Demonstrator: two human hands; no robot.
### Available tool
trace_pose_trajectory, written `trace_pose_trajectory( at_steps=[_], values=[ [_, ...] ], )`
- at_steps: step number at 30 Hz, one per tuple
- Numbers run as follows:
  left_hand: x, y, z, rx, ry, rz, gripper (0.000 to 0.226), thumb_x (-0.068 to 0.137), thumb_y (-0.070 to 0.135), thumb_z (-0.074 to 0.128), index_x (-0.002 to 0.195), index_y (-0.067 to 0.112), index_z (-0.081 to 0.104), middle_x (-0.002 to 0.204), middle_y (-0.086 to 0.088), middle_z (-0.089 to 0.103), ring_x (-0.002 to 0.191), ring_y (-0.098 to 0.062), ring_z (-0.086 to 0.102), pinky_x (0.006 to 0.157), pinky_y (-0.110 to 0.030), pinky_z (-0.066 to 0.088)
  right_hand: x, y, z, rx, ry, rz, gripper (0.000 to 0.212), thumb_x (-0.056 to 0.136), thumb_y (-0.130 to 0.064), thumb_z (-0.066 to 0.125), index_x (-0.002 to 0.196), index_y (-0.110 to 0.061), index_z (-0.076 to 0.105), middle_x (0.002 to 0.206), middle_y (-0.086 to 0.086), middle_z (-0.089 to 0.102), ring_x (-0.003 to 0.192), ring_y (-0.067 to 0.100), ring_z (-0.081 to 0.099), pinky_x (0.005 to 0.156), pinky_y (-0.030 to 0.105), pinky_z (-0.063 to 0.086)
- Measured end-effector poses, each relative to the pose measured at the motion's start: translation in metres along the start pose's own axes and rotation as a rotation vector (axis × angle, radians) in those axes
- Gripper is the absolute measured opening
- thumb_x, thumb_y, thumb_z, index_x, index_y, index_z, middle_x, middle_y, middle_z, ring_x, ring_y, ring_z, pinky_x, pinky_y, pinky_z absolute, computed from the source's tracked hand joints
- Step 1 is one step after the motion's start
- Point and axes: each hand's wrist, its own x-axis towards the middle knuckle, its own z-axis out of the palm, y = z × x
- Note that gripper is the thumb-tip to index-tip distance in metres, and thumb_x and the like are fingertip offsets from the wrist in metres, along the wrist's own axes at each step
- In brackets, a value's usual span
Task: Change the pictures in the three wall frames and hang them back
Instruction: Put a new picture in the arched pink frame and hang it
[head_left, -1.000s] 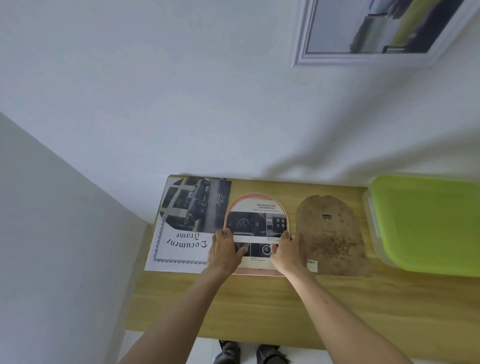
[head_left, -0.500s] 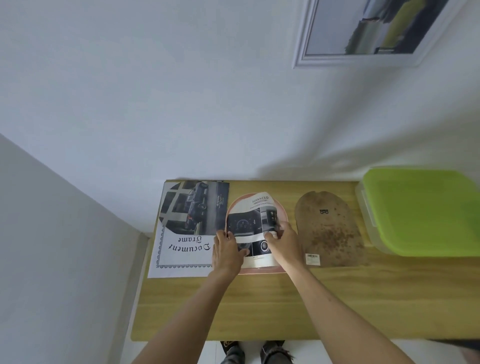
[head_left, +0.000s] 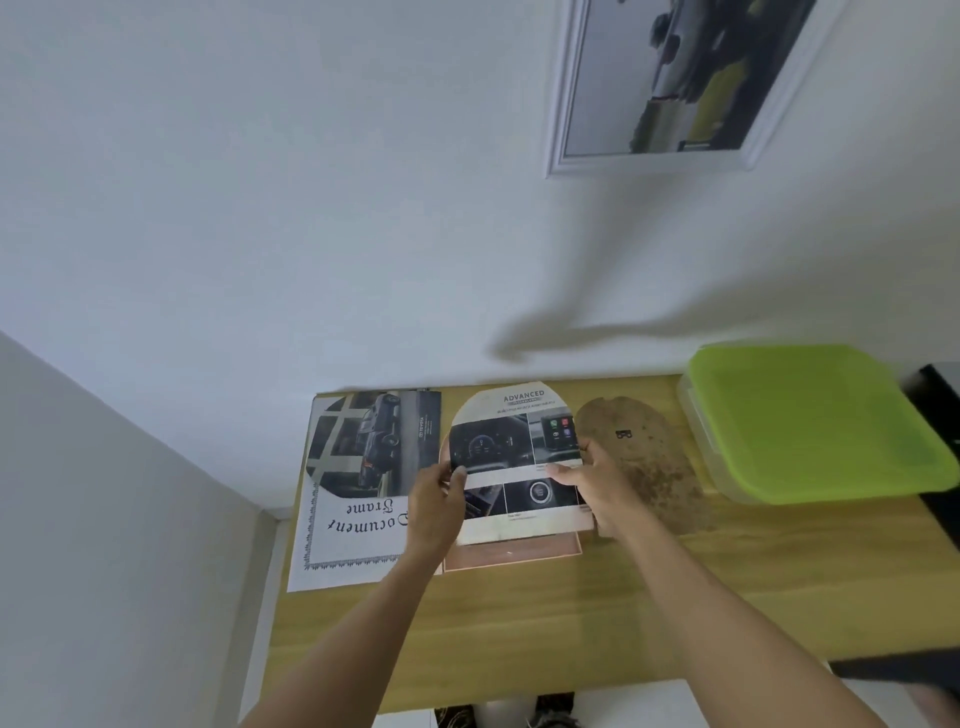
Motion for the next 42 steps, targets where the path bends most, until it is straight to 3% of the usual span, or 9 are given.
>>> trace_pose_trajectory(
  at_steps=[4,8,13,19,27,33,36,40,42],
  values=[
    [0.005,0.017,-0.005,-0.185,-0.042,-0.056,0.014,0.093,0.014,0.062,0.107,0.014,0.067,0.093,0.0,0.072,0.083,-0.014,0.07,0.071,-0.027,0.058,-0.008,-0.002,-0.019,-0.044,0.057,-0.05,0.029,0.087,-0.011,0.072,0.112,-0.02,0.06,0.104,0.0,0.072,0.085,0.019,0.072,0.065,0.032,0.052],
    [0.004,0.026,0.006,-0.19,-0.128,-0.073,0.008,0.089,0.011,0.066,0.093,0.017,0.07,0.087,-0.001,0.073,0.083,-0.019,0.071,0.076,-0.037,0.061,-0.013,0.006,-0.04,-0.103,0.174,-0.06,0.014,0.095,-0.008,0.058,0.106,-0.016,0.062,0.096,0.0,0.066,0.079,0.011,0.062,0.06,0.027,0.042],
    [-0.016,0.041,0.036,-0.145,-0.271,-0.067,0.008,0.091,0.002,0.062,0.095,0.009,0.063,0.088,-0.01,0.067,0.076,-0.02,0.066,0.064,-0.028,0.056,-0.016,0.03,-0.084,-0.312,0.244,-0.056,0.021,0.086,-0.008,0.068,0.102,-0.022,0.064,0.102,-0.007,0.068,0.095,0.016,0.064,0.08,0.032,0.047],
    [-0.047,0.057,0.099,0.045,-0.502,-0.133,0.025,0.083,-0.008,0.064,0.105,0.003,0.058,0.08,-0.01,0.067,0.068,-0.025,0.071,0.061,-0.036,0.061,-0.029,0.068,-0.161,-0.413,0.202,0.008,0.034,0.085,-0.003,0.07,0.114,-0.018,0.06,0.106,-0.005,0.065,0.092,0.014,0.064,0.068,0.026,0.049],
    [-0.112,0.086,0.21,0.184,-0.655,-0.134,0.026,0.082,-0.01,0.062,0.093,0.013,0.058,0.092,-0.014,0.07,0.075,-0.026,0.072,0.064,-0.035,0.062,-0.039,0.121,-0.286,-0.566,0.141,0.144,0.036,0.085,-0.006,0.069,0.115,-0.017,0.055,0.11,0.005,0.065,0.089,0.016,0.064,0.065,0.028,0.05],
    [-0.148,0.097,0.28,0.199,-0.615,-0.214,0.027,0.085,-0.01,0.059,0.108,0.003,0.055,0.095,-0.018,0.069,0.065,-0.022,0.067,0.056,-0.029,0.058,-0.034,0.14,-0.352,-0.666,0.114,0.14,0.036,0.087,-0.005,0.065,0.118,-0.016,0.051,0.101,0.003,0.062,0.079,0.011,0.062,0.056,0.025,0.046],
    [-0.157,0.105,0.303,0.194,-0.569,-0.208,0.025,0.086,-0.012,0.057,0.107,0.002,0.055,0.087,-0.015,0.066,0.061,-0.019,0.064,0.046,-0.024,0.054,-0.027,0.146,-0.372,-0.716,0.126,0.144,0.036,0.084,-0.006,0.064,0.116,-0.017,0.051,0.095,0.001,0.065,0.078,0.015,0.066,0.058,0.03,0.053],
    [-0.159,0.102,0.324,0.239,-0.455,-0.178,0.026,0.081,-0.005,0.062,0.104,0.005,0.058,0.086,-0.014,0.068,0.078,-0.032,0.069,0.066,-0.045,0.06,-0.022,0.147,-0.382,-0.829,0.171,0.108,0.037,0.082,-0.015,0.067,0.114,-0.016,0.05,0.097,0.004,0.063,0.08,0.019,0.066,0.069,0.04,0.06],
    [-0.162,0.102,0.331,0.356,-0.396,-0.126,0.029,0.081,0.007,0.065,0.109,0.009,0.057,0.095,-0.01,0.068,0.086,-0.03,0.066,0.07,-0.044,0.058,-0.025,0.145,-0.382,-1.018,0.203,0.05,0.043,0.085,-0.024,0.067,0.122,-0.013,0.047,0.112,0.009,0.056,0.093,0.022,0.061,0.076,0.038,0.057]
  ],
)
